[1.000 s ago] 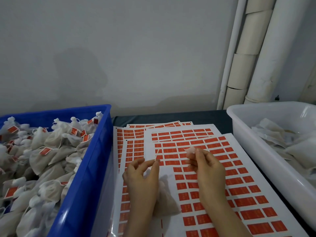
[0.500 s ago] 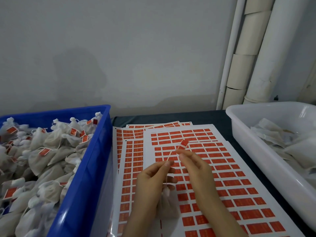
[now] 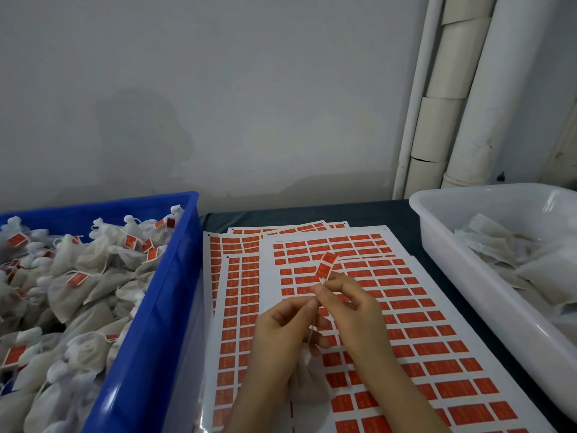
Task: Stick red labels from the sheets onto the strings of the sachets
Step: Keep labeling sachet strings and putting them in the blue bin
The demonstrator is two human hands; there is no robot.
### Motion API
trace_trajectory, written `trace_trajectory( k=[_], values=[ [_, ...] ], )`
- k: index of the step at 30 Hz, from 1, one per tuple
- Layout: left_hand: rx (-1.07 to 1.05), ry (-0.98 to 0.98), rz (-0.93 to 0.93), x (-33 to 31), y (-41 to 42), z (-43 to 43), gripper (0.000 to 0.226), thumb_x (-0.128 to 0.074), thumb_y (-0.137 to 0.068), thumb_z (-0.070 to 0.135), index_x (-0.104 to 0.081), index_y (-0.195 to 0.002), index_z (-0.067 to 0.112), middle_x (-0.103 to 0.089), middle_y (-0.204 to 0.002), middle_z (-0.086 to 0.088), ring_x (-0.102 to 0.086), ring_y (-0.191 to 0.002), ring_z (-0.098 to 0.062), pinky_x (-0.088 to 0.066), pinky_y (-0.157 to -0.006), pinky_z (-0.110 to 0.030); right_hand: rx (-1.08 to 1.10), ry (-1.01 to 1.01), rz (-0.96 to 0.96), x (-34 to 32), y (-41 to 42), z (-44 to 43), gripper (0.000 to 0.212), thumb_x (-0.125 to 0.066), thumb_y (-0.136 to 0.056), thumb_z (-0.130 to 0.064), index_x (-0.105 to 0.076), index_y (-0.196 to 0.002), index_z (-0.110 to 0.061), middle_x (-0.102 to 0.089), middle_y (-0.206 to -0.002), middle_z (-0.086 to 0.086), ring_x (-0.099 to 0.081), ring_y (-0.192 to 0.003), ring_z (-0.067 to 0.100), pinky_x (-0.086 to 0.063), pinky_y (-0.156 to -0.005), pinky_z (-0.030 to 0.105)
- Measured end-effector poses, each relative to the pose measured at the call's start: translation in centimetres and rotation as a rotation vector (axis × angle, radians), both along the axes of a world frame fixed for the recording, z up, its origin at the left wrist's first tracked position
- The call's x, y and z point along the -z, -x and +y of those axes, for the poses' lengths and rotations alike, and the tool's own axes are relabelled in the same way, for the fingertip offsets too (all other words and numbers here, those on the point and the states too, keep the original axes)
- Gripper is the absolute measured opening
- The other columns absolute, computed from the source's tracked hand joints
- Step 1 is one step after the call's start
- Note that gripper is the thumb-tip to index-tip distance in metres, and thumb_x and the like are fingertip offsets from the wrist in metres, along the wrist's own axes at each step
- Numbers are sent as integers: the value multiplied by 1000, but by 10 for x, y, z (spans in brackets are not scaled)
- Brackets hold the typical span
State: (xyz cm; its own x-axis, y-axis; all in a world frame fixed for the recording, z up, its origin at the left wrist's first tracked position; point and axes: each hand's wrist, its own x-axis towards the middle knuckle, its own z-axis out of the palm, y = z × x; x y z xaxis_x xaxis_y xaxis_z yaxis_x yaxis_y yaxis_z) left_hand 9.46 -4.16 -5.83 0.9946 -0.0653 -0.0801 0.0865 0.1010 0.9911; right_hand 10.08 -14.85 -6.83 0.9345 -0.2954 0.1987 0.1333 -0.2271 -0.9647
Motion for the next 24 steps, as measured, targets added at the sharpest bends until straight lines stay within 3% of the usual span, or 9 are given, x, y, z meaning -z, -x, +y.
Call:
trace_trajectory(
  k=[3, 8, 11, 15, 18, 21, 24],
  values=[
    [4, -3, 25, 0, 0, 0, 16, -63, -87, 22, -74, -75, 24, -71, -69, -3, -66, -53, -20, -50, -45, -21, 49, -6, -35, -3, 1, 0, 1, -59, -83, -41, -58, -83, -40, -58, -96, -28, -57, -86, -5, -41, -56, 2],
    [-32, 41, 73, 2, -2, 1, 14, -65, -86, 25, -73, -75, 22, -72, -71, -2, -68, -55, -23, -50, -47, -22, 183, -221, -90, -11, 2, -9, 29, -49, -68, -57, -55, -92, -40, -59, -86, -30, -62, -78, -8, -45, -53, 4],
    [-57, 94, 107, 1, -3, 3, 14, -64, -85, 27, -73, -80, 19, -73, -77, 0, -69, -59, -23, -51, -49, -23, 135, -235, -81, -10, 2, -11, 26, -50, -68, -54, -61, -85, -37, -66, -83, -26, -64, -81, -2, -50, -60, 9],
    [-78, 160, 165, 0, -5, 5, 16, -64, -84, 32, -72, -87, 19, -74, -80, 6, -71, -66, -16, -53, -52, -22, -12, -184, -112, -11, 6, -6, 21, -53, -69, -48, -65, -83, -37, -65, -85, -33, -62, -85, -8, -49, -62, 6],
    [-75, 239, 198, 1, -6, 7, 22, -69, -74, 36, -74, -90, 21, -74, -85, 4, -71, -71, -22, -53, -54, -26, -103, -107, -140, -12, 10, -2, 18, -55, -72, -45, -63, -88, -42, -61, -90, -38, -56, -91, -15, -43, -62, 0],
    [-63, 252, 202, 3, -8, 8, 17, -68, -78, 33, -76, -89, 23, -74, -92, 2, -69, -84, -27, -54, -57, -29, -131, -61, -160, -11, 10, 0, 19, -62, -79, -34, -59, -95, -43, -60, -90, -37, -56, -91, -15, -43, -62, 0],
    [-40, 235, 188, 5, -8, 8, 11, -66, -80, 30, -76, -83, 30, -75, -90, 3, -72, -76, -21, -54, -58, -29, -132, -19, -180, -8, 9, 1, 25, -65, -81, -26, -57, -97, -42, -61, -90, -34, -57, -90, -13, -43, -64, 0]
  ],
)
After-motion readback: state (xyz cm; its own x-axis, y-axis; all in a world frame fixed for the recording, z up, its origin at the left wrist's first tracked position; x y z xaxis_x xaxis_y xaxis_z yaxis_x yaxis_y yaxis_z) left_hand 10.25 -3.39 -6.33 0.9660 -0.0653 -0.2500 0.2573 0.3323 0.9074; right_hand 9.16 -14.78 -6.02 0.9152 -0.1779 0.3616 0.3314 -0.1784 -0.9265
